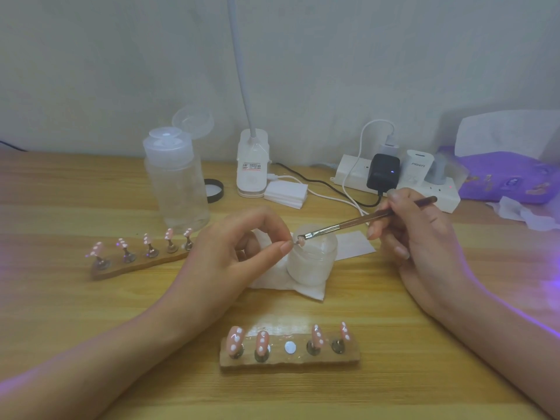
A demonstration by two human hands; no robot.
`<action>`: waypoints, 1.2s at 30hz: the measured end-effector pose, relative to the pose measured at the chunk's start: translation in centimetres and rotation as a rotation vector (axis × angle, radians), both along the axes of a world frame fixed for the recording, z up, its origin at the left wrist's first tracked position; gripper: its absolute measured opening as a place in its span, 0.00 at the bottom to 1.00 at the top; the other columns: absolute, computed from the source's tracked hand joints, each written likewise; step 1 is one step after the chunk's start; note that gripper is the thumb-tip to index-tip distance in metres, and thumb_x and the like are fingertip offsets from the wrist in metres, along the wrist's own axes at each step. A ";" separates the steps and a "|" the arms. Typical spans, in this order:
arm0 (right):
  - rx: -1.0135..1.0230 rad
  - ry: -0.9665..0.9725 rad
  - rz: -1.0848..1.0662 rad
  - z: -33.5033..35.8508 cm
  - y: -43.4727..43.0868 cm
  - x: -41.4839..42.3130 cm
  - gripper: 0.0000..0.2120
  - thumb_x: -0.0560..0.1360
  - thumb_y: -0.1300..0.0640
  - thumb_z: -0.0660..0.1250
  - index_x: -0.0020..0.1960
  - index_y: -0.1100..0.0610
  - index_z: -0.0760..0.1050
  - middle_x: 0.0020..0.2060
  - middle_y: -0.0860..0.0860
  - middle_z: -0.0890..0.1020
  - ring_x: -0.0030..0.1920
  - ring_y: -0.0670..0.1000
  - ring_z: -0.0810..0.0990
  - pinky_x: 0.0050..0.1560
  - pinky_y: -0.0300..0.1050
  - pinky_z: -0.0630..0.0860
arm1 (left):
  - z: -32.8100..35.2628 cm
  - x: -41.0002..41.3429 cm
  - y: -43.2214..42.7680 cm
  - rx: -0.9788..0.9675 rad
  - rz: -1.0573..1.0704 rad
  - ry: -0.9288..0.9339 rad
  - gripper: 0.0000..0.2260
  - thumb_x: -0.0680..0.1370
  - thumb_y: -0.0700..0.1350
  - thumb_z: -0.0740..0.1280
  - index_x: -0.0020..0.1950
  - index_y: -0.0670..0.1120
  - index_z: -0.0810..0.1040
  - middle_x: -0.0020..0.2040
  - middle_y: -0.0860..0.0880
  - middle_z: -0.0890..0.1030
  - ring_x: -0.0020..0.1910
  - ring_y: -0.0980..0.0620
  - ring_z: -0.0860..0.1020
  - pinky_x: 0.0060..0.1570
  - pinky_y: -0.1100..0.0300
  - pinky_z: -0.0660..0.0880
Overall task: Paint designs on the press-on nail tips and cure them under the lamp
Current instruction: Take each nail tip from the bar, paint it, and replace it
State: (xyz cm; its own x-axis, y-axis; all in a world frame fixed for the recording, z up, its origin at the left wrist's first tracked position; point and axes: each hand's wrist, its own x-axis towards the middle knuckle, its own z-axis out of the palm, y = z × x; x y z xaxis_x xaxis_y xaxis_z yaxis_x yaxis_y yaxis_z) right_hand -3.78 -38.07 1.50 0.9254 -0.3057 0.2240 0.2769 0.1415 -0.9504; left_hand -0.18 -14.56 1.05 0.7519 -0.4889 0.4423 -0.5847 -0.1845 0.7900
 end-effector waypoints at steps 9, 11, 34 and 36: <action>0.014 0.003 -0.012 0.1 0.0 0.0 0.14 0.80 0.53 0.62 0.37 0.52 0.75 0.27 0.53 0.80 0.21 0.45 0.60 0.23 0.32 0.62 | 0.0 0.1 0.0 -0.003 0.003 0.011 0.05 0.77 0.41 0.71 0.42 0.47 0.79 0.27 0.63 0.72 0.25 0.60 0.66 0.29 0.75 0.62; 0.040 -0.013 0.002 0.2 0.0 -0.1 0.13 0.79 0.51 0.63 0.37 0.51 0.76 0.27 0.53 0.80 0.20 0.45 0.61 0.23 0.32 0.62 | -0.1 0.1 0.0 -0.003 0.005 0.012 0.05 0.77 0.40 0.71 0.42 0.48 0.79 0.27 0.64 0.72 0.25 0.60 0.66 0.29 0.74 0.62; 0.025 -0.017 -0.009 0.0 -0.1 0.0 0.14 0.81 0.52 0.62 0.37 0.51 0.75 0.28 0.53 0.80 0.21 0.44 0.61 0.23 0.31 0.62 | -0.3 0.1 0.1 -0.001 0.002 0.019 0.05 0.77 0.42 0.71 0.41 0.48 0.79 0.27 0.63 0.71 0.26 0.61 0.66 0.29 0.75 0.62; 0.016 -0.037 0.026 0.1 0.0 -0.1 0.13 0.80 0.50 0.63 0.38 0.51 0.75 0.28 0.53 0.81 0.21 0.44 0.61 0.23 0.31 0.63 | -0.3 0.1 0.1 -0.013 -0.001 0.036 0.05 0.77 0.44 0.72 0.42 0.48 0.79 0.28 0.60 0.71 0.27 0.60 0.67 0.30 0.74 0.62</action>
State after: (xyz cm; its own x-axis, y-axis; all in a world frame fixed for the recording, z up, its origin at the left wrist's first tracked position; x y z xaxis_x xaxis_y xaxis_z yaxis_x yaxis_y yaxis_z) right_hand -3.88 -38.09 1.59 0.9244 -0.2850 0.2536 0.3078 0.1643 -0.9371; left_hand -0.07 -14.41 0.76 0.7673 -0.4839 0.4209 -0.5557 -0.1739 0.8130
